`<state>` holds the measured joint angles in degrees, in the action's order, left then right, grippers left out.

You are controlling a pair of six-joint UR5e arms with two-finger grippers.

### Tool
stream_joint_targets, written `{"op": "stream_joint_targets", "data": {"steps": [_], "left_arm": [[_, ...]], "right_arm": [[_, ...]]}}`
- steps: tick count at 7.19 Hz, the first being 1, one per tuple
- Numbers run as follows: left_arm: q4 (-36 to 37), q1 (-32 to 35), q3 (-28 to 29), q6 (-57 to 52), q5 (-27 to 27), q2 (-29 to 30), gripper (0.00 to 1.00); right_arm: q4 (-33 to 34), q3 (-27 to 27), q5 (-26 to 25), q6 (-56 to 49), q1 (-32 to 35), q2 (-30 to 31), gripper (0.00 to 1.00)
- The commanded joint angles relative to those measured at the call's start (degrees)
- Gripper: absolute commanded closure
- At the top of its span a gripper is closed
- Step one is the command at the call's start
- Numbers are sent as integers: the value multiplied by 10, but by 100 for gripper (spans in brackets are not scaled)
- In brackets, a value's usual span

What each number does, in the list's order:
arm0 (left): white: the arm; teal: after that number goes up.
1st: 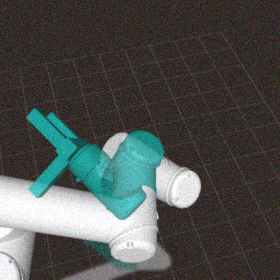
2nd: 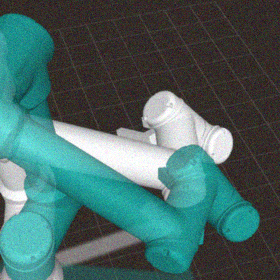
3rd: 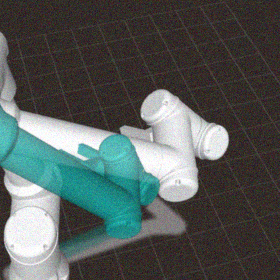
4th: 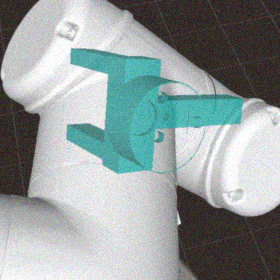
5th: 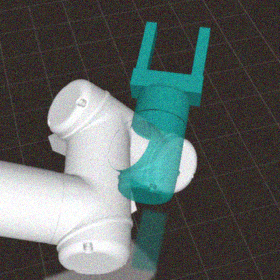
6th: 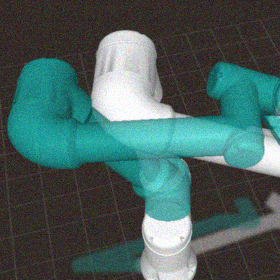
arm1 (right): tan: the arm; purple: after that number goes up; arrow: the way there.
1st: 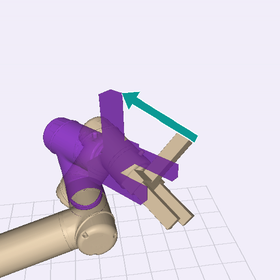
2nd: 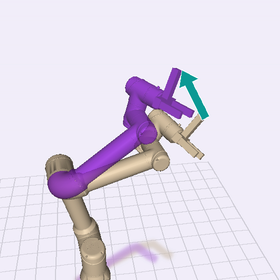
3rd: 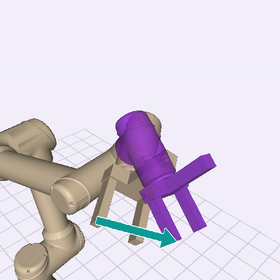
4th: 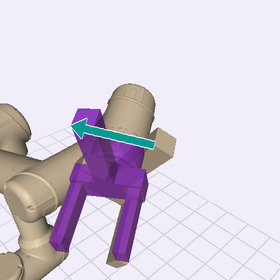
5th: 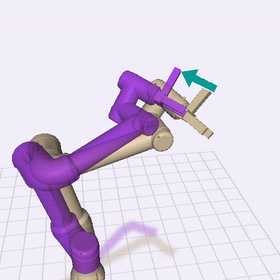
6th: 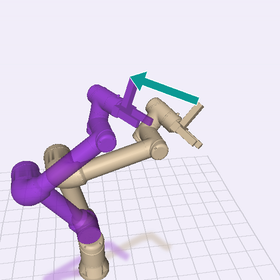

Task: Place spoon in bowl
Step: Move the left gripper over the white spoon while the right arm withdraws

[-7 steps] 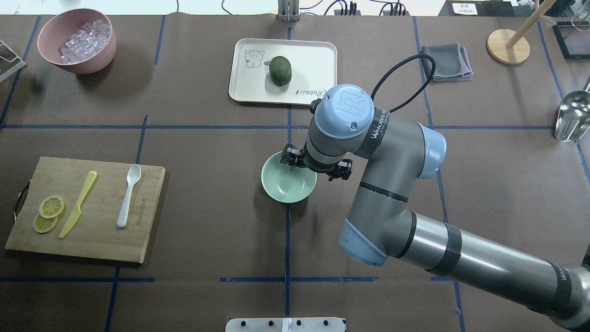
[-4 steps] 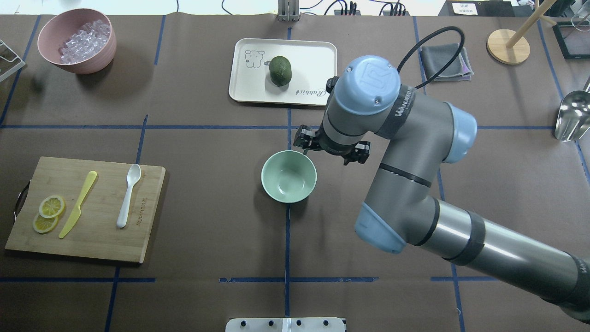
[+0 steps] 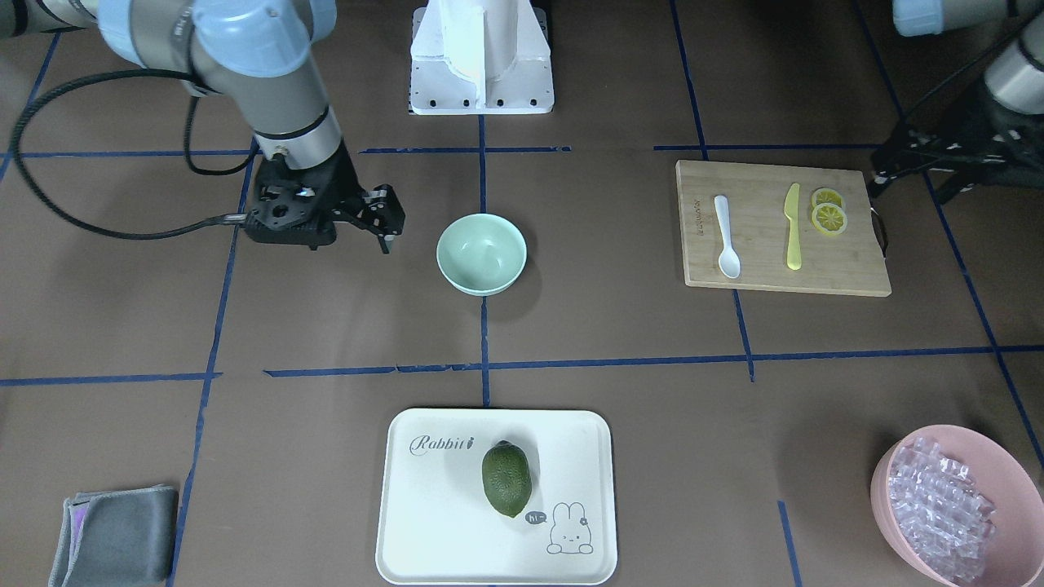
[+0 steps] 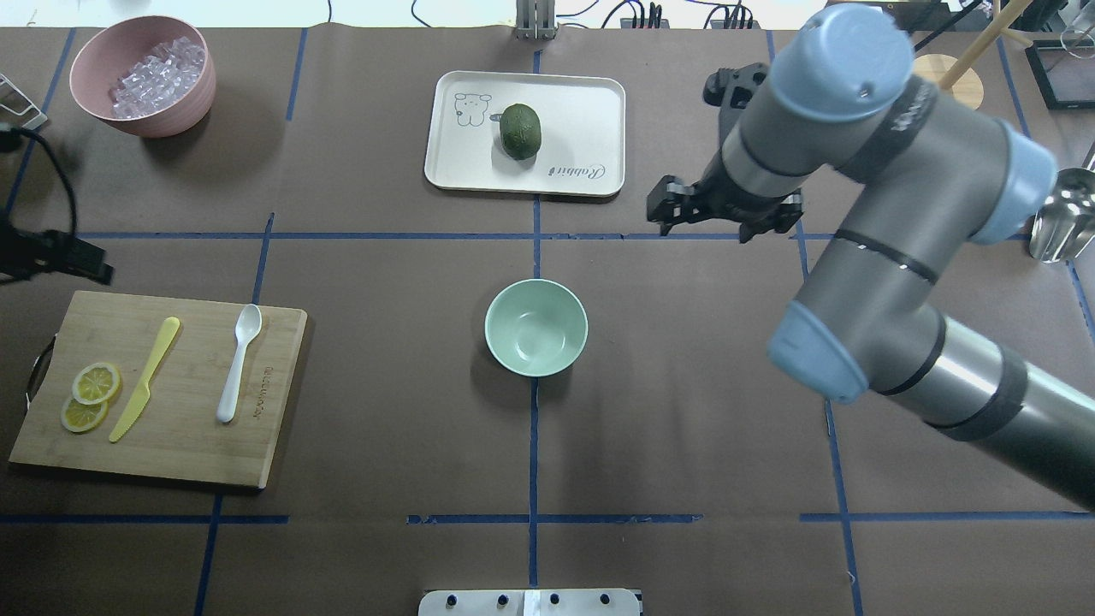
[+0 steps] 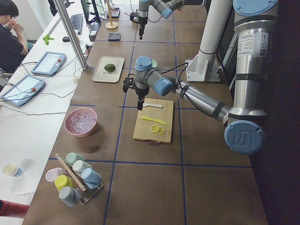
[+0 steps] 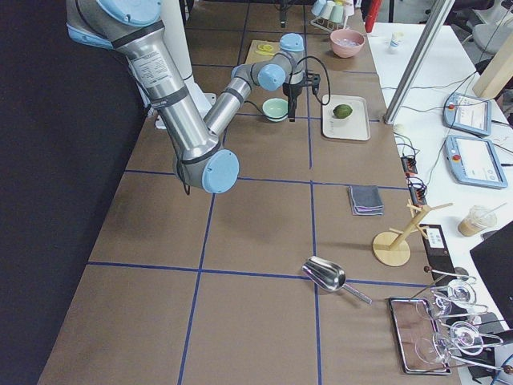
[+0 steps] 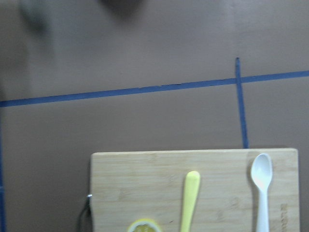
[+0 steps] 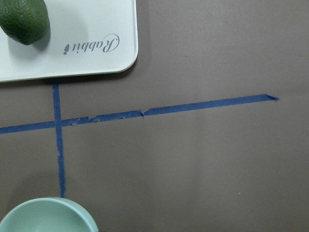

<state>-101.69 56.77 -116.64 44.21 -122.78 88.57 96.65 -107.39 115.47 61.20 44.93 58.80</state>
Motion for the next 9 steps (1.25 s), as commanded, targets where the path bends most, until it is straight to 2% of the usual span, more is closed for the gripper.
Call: {"op": "stream_joint_targets", "data": {"steps": [1,2,3,5,9], "left_arm": [[-99,-111,18,127,103,-1,0],[-122,-157,30,152,153,5,1],[-122,-183,40,155,181,23,2],[-122,-191,88,156,184,62,5],[-124,-199,115,153,177,64,11]], "right_arm": [[-2,-15,48,-91,61,41,0],[-2,-19,54,-113,78,53,0],[-1,-22,56,-149,96,66,0],[-1,-33,72,-191,122,97,0],[-1,-31,77,-190,125,98,0]]}}
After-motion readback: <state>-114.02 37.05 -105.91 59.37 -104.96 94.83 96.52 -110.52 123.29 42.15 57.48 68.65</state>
